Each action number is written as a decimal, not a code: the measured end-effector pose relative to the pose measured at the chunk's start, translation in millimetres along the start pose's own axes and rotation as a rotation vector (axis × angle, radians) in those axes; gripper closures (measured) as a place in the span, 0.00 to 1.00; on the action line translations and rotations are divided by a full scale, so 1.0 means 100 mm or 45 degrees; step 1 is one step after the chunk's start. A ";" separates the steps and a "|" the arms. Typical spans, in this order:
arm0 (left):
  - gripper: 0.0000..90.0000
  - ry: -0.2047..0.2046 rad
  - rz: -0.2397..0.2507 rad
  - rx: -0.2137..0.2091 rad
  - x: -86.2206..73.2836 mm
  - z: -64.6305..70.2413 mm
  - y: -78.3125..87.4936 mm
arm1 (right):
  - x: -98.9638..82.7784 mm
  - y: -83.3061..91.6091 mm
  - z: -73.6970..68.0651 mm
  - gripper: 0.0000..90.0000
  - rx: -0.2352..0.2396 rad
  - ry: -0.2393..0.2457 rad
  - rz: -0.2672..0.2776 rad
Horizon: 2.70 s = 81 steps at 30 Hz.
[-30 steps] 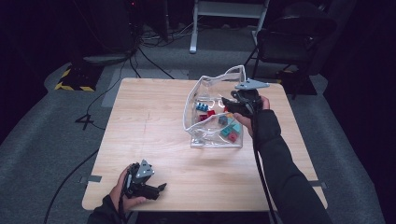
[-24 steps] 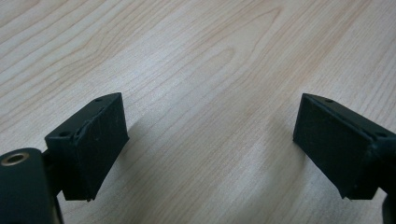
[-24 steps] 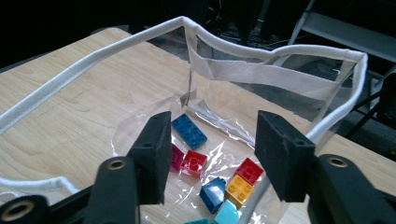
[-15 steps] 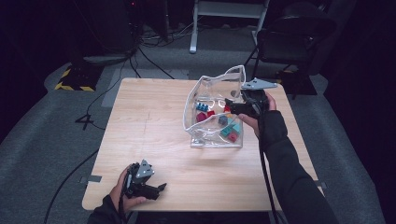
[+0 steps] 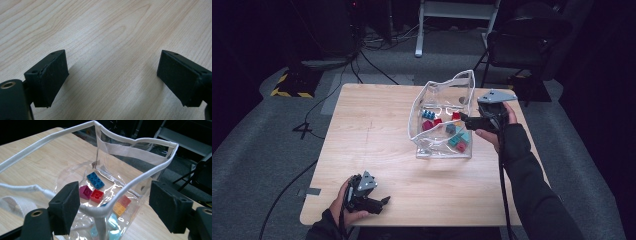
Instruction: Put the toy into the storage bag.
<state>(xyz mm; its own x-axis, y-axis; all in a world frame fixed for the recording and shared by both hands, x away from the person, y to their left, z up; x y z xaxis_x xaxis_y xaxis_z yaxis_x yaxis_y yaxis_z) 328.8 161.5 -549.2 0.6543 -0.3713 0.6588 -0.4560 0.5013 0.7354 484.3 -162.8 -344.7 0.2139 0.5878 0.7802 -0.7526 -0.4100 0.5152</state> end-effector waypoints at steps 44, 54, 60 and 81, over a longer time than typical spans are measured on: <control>0.11 0.004 0.001 0.002 0.00 0.00 0.00 | -0.89 0.36 -0.42 0.28 0.088 0.166 -0.051; 0.11 0.003 -0.001 0.002 0.00 0.00 0.00 | -1.12 0.38 -0.51 0.27 0.092 0.192 -0.089; 0.11 0.004 -0.001 0.002 0.00 0.00 0.00 | -1.26 0.37 -0.57 0.27 0.112 0.202 -0.110; 0.11 0.002 -0.001 0.002 0.00 0.00 0.00 | -1.81 0.33 -0.68 0.26 0.156 0.165 -0.225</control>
<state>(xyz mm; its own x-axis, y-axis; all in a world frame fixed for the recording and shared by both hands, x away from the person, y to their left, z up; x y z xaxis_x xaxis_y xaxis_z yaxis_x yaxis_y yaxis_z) 328.6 161.5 -549.2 0.6558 -0.3703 0.6579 -0.4564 0.4997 0.7362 377.8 -235.3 -493.2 0.2475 0.7392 0.6264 -0.6281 -0.3699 0.6846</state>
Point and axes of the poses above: each handheld gripper's, and its own axes: y roughly backward along the jaws, x roughly out of its top, z roughly to its right, the point moved 6 cm from there along -y, roughly forward along the jaws, and after that the axes turned 12 degrees about y, right-handed, at the moved point
